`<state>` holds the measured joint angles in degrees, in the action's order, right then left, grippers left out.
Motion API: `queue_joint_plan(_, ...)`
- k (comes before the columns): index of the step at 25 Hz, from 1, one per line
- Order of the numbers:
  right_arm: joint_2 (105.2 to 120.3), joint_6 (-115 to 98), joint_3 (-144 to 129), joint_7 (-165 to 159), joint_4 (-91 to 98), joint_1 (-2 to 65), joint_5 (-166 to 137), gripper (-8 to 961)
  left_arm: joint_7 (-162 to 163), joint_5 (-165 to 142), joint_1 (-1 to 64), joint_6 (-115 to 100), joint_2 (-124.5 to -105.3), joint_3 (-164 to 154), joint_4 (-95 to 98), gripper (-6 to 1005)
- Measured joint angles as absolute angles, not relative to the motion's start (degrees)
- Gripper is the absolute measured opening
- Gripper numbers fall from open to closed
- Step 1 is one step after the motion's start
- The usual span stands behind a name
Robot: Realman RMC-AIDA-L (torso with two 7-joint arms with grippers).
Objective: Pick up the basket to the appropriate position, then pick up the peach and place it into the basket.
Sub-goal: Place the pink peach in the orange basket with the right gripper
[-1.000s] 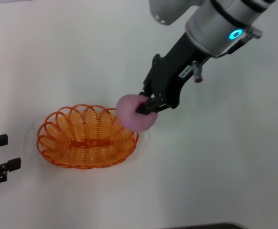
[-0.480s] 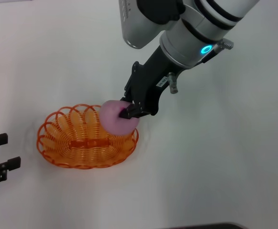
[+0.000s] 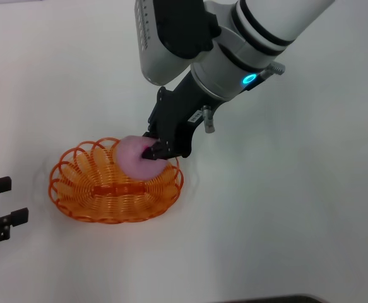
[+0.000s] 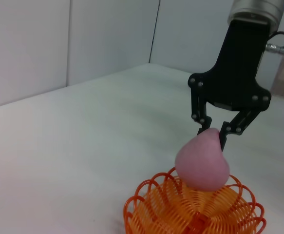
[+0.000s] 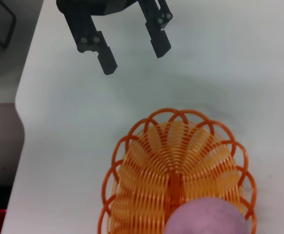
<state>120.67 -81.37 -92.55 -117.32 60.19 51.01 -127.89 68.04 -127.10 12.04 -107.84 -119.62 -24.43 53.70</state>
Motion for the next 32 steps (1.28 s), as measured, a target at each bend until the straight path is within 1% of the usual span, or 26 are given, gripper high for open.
queue_joint_plan(7, 120.72, -79.32, -93.74, -116.50, 59.68, 51.05, -127.03, 225, 68.07, -127.07, 11.97, -108.08, -119.69, -24.44, 53.70, 642)
queue_joint_plan(18, 120.47, -78.49, -93.56, -115.86, 58.60, 50.41, -125.13, 484, 68.56, -127.08, 11.95, -108.31, -119.80, -24.34, 53.78, 642)
queue_joint_plan(23, 120.28, -78.33, -92.58, -114.76, 57.93, 49.22, -123.34, 694, 68.61, -127.10, 12.02, -108.32, -119.86, -24.34, 53.79, 642)
queue_joint_plan(32, 119.85, -81.25, -83.78, -109.53, 61.44, 40.28, -118.96, 689, 68.64, -126.32, 12.22, -109.54, -119.94, -24.22, 53.72, 642)
